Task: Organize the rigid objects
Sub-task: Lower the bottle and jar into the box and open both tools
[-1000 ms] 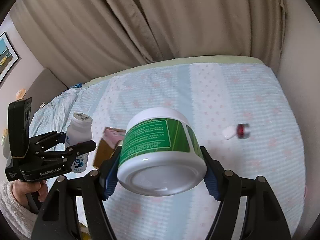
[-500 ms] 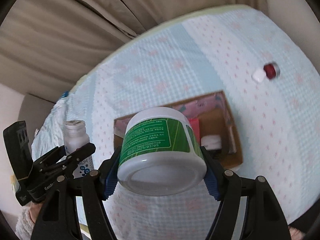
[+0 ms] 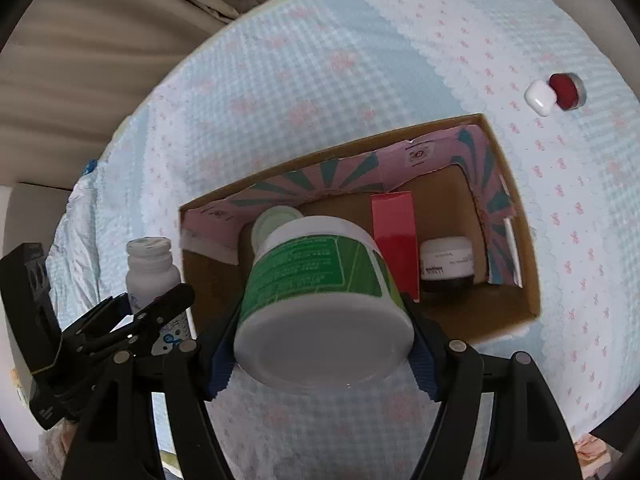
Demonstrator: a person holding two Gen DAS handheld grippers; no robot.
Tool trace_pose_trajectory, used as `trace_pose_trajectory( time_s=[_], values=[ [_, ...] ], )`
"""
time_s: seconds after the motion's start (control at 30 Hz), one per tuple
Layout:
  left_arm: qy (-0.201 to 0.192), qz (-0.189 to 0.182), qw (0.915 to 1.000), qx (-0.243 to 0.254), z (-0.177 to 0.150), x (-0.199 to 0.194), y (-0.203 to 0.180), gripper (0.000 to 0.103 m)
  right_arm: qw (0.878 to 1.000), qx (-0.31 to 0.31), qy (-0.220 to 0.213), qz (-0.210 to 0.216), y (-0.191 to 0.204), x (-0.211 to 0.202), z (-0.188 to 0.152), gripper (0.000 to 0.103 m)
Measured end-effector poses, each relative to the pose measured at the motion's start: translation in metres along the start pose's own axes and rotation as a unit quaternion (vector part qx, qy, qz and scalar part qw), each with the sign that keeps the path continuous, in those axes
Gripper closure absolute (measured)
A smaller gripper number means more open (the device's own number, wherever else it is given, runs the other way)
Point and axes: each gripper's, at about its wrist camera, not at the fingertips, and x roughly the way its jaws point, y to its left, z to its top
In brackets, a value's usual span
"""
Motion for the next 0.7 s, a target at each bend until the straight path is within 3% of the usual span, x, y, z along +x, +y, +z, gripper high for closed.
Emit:
trace_pose_trajectory(
  time_s=[0.27,0.33,0.4,0.43,0.47,0.7],
  values=[
    [0.019,-0.001,0.9996,0.022,0.027,0.029,-0.003,0.053,1.0,0.016,0.022,-0.006,-0.006,0.033,0.032,0.035],
    [0.017,-0.003,0.9997,0.019,0.031,0.03,-0.004,0.047,0.999,0.025,0.023,0.001,-0.006,0.038,0.039,0.035],
    [0.004,-0.008,0.9998,0.015,0.035,0.023,-0.006,0.001,0.999,0.037,0.023,0.006,-0.009,0.04,0.043,0.033],
    [-0.005,-0.006,0.9999,0.015,0.036,0.019,-0.007,0.0,0.999,0.045,0.011,0.015,-0.012,0.037,0.045,0.021],
    [-0.009,-0.006,0.9998,0.016,0.036,0.015,-0.008,0.0,0.999,0.051,0.004,0.019,-0.014,0.035,0.046,0.003],
    [-0.003,-0.005,1.0,0.008,0.026,0.011,-0.012,0.0,0.998,0.061,-0.007,0.021,-0.023,0.024,0.042,0.0]
  ],
)
